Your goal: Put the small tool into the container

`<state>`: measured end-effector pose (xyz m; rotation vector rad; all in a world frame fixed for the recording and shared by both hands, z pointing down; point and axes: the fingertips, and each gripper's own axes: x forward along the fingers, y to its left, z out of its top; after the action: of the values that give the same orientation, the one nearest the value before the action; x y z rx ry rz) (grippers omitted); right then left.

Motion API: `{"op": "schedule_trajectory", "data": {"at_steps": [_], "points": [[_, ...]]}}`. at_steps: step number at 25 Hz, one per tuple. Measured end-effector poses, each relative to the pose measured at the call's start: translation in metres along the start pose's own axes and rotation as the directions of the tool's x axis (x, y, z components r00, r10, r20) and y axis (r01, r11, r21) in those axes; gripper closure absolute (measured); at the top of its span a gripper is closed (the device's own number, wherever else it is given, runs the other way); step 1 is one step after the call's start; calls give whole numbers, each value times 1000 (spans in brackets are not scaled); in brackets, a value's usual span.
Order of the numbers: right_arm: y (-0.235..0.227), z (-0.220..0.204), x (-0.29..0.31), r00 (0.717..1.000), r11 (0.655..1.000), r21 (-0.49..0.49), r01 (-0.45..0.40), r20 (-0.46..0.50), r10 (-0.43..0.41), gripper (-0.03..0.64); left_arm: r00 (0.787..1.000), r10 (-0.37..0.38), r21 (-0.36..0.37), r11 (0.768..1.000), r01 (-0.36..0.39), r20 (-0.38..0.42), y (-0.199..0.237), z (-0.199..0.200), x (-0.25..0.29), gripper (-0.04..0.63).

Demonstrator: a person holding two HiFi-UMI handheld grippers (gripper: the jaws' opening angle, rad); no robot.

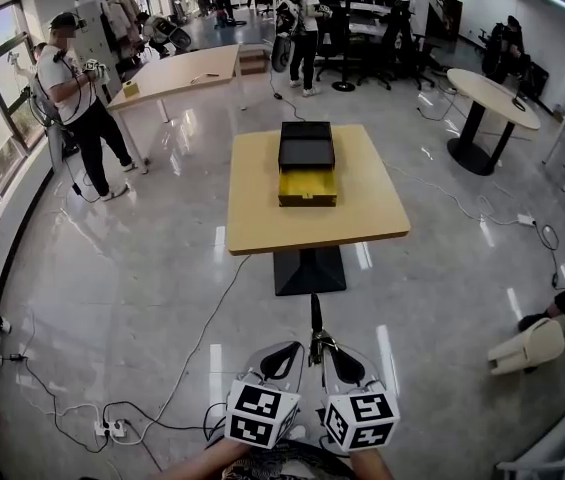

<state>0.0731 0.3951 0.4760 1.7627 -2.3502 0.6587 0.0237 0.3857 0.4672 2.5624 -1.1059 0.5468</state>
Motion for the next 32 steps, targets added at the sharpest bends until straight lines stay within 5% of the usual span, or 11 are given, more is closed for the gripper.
{"op": "schedule_trajectory", "data": {"at_steps": [32], "points": [[15,116,332,993,994,-3,113,-29,-113,607,989,-146,-15,989,146,0,296,110,169,589]]}}
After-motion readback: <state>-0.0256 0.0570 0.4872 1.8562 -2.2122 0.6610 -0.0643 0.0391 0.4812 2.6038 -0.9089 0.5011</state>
